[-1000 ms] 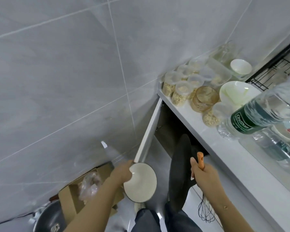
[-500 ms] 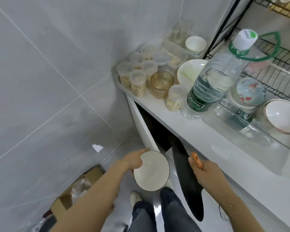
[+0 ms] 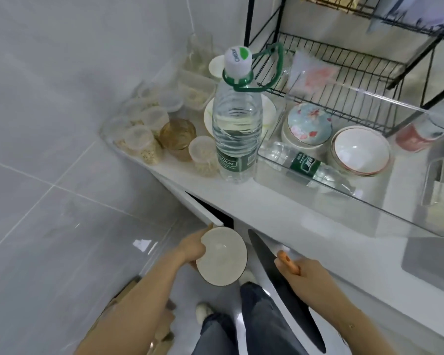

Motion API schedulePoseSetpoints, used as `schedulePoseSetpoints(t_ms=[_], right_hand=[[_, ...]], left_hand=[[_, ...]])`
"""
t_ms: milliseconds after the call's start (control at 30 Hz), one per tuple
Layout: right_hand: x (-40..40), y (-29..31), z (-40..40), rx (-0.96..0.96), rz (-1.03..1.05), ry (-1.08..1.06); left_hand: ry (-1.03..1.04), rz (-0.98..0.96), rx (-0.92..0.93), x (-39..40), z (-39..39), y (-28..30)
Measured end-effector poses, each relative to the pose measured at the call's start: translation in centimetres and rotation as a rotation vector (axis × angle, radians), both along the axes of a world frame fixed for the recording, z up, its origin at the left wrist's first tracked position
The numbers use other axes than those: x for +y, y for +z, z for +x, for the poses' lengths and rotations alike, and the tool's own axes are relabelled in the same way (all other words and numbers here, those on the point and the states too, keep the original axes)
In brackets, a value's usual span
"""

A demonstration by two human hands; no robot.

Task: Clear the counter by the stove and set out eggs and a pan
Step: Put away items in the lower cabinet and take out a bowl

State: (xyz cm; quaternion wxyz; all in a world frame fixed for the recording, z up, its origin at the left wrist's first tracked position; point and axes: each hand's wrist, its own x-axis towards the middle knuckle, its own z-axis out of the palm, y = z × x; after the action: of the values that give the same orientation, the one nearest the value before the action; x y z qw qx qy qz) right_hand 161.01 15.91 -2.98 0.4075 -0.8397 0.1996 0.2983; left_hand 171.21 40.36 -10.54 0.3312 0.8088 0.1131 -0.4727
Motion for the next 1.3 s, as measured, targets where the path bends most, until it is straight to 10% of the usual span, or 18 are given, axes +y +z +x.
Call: schedulePoseSetpoints(t_ms=[433,867,1300], right_hand=[[2.7,1.3,-4.4,-0.065,0.040,-0.092],[7.2,7.2,-16.4,-0.412,0.159,-0.764],[1.0,12.0,-33.0,-0.555,-0.006,-1.202]], left_hand=[[0.682,-0.471,-0.002,3.8,-10.9,4.5],[0.424,-0.678,-0.010,7.3,-16.1,10.7],[-0.029,-0.729,0.166,-8.6,-22.8,14.3]])
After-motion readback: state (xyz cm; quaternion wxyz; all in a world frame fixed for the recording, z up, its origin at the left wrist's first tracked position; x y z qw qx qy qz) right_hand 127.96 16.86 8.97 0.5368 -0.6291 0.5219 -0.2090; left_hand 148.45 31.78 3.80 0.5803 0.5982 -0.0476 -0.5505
